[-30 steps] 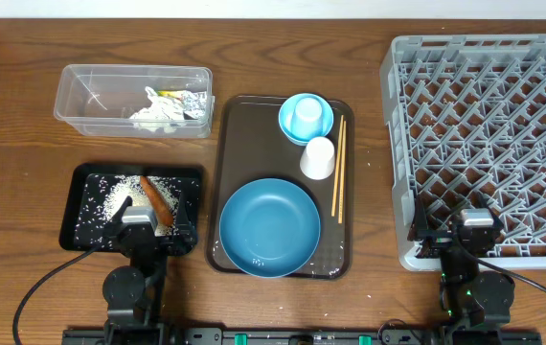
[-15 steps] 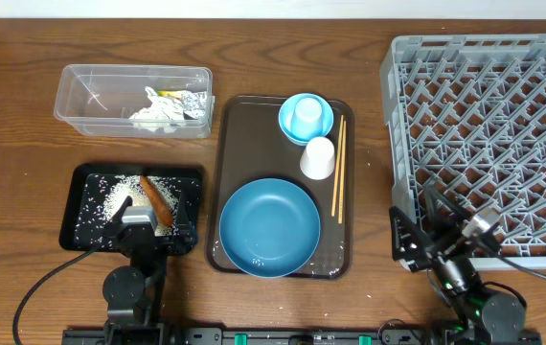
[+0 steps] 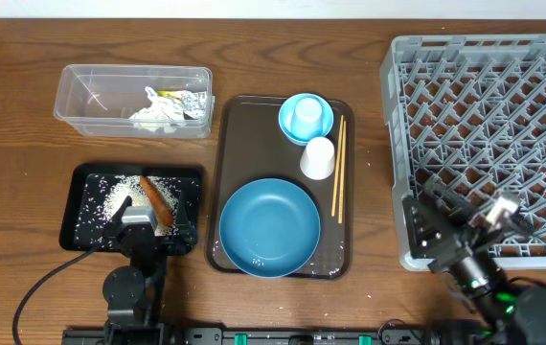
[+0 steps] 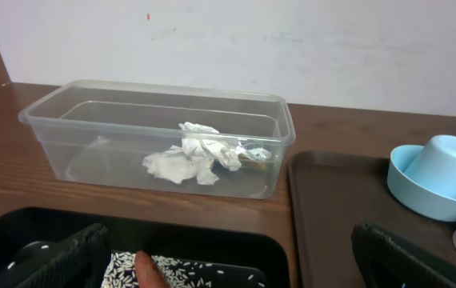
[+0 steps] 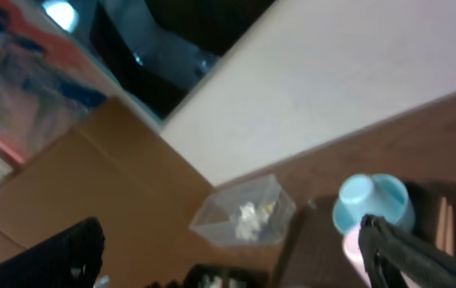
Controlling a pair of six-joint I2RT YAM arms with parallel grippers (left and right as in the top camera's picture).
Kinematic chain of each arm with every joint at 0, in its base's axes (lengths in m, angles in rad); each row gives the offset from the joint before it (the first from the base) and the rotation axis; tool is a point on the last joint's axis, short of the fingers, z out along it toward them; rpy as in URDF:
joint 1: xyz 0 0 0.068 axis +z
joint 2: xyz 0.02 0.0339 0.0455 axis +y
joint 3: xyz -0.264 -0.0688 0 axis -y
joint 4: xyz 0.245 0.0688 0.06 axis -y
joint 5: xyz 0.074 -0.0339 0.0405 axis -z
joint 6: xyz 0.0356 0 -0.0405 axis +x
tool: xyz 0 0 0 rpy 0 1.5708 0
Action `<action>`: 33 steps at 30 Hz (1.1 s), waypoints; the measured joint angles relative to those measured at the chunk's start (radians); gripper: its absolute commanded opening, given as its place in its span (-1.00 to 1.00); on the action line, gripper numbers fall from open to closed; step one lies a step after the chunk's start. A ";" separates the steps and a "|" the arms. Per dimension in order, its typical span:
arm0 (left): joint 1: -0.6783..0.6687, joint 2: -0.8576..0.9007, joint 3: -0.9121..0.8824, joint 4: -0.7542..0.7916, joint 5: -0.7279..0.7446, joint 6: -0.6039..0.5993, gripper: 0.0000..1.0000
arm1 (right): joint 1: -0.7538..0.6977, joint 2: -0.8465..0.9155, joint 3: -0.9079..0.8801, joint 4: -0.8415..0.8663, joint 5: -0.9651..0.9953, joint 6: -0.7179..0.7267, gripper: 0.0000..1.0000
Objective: Sort waste into correct bins and load items into the dishwasher rack
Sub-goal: 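Move the right gripper left over the blue plate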
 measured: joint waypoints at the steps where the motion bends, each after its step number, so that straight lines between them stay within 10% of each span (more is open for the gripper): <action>1: 0.000 0.000 0.000 0.000 0.000 0.000 0.96 | 0.000 0.048 0.067 -0.067 -0.006 -0.041 0.99; 8: 0.000 0.000 0.000 0.000 0.000 0.000 0.96 | 0.080 0.415 0.467 -0.431 -0.003 -0.309 0.98; 17: 0.000 -0.001 0.000 0.000 0.000 0.000 0.96 | 0.517 0.903 0.796 -0.731 0.261 -0.505 0.99; 33: 0.000 -0.001 0.000 0.000 0.000 0.000 0.96 | 0.856 1.319 0.878 -0.853 0.367 -0.637 0.83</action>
